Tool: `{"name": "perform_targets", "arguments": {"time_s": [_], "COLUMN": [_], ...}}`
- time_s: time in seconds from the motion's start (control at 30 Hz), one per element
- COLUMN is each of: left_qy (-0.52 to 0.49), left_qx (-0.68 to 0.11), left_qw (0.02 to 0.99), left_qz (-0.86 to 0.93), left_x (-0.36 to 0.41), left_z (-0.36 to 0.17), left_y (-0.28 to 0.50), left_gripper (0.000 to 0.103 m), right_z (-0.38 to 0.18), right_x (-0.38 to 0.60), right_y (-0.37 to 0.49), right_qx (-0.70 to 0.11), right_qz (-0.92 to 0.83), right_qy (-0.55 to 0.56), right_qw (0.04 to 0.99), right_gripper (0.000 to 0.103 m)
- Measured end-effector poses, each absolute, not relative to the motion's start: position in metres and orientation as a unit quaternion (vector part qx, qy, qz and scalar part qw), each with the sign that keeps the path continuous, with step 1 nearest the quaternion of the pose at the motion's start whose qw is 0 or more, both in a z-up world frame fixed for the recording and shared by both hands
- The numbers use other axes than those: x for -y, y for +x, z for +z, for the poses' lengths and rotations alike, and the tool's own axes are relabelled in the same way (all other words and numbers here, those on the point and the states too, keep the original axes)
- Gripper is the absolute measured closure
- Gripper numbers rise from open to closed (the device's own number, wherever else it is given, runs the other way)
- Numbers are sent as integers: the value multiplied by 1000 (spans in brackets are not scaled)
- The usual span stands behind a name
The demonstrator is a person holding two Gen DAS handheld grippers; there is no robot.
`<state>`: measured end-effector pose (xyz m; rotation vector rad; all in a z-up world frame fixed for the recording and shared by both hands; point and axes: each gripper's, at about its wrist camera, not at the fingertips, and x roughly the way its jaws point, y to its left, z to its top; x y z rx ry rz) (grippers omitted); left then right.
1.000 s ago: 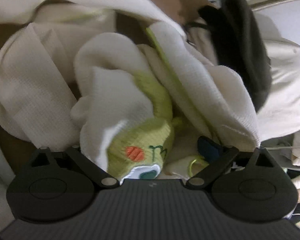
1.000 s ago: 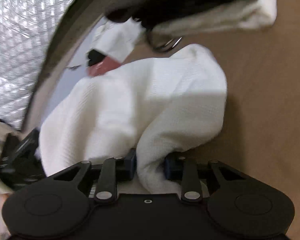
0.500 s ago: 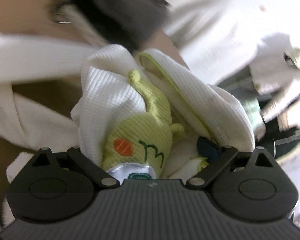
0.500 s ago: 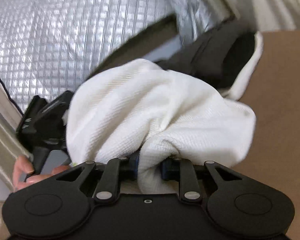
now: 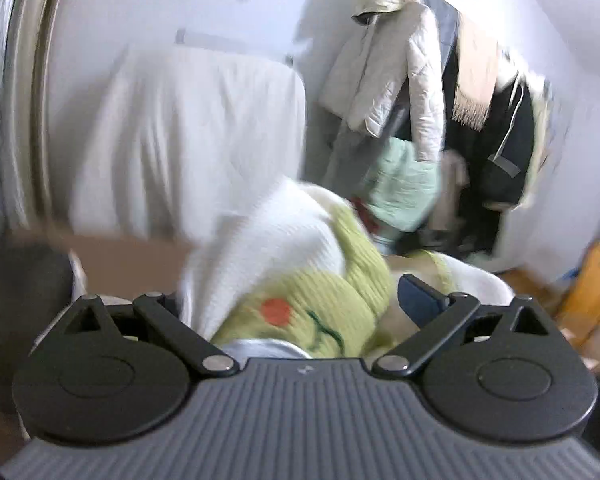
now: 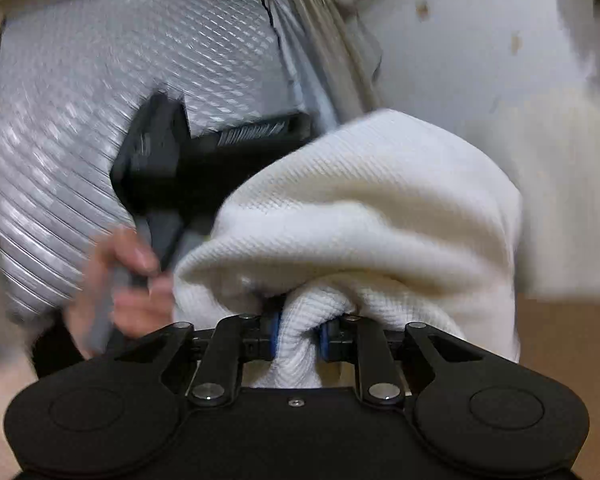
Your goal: Fold clothes
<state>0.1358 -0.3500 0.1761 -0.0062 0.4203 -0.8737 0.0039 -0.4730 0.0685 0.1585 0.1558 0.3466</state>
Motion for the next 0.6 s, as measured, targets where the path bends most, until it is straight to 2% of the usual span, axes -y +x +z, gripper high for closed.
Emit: {"name": "perform_targets", "arguments": {"time_s": [0.1, 0.2, 0.27, 0.4, 0.6], "left_qy": [27, 47, 60, 23, -11], "left_qx": [-259, -326, -370, -431, -443], "left_qw": [891, 886, 880, 860, 823], "left_qz": [-371, -325, -292, -274, -355], "left_x": [365, 372, 378, 369, 376], "left_z": [118, 50, 5, -74, -105], "left_y": [150, 164, 173, 167, 128], "left_gripper": [4, 4, 6, 6, 6], "right_z": [38, -24, -71, -131, -163], "right_x": [508, 541, 571, 627, 636], "right_y": [24, 40, 45, 35, 4], "right_qx": [-136, -214, -264, -328, -320], "right_qz": [32, -162, -227, -269, -251], "right_qy": [83, -1, -21, 53, 119], "right_qw": [987, 963, 937, 904, 906], "right_gripper": [86, 86, 87, 89, 88]}}
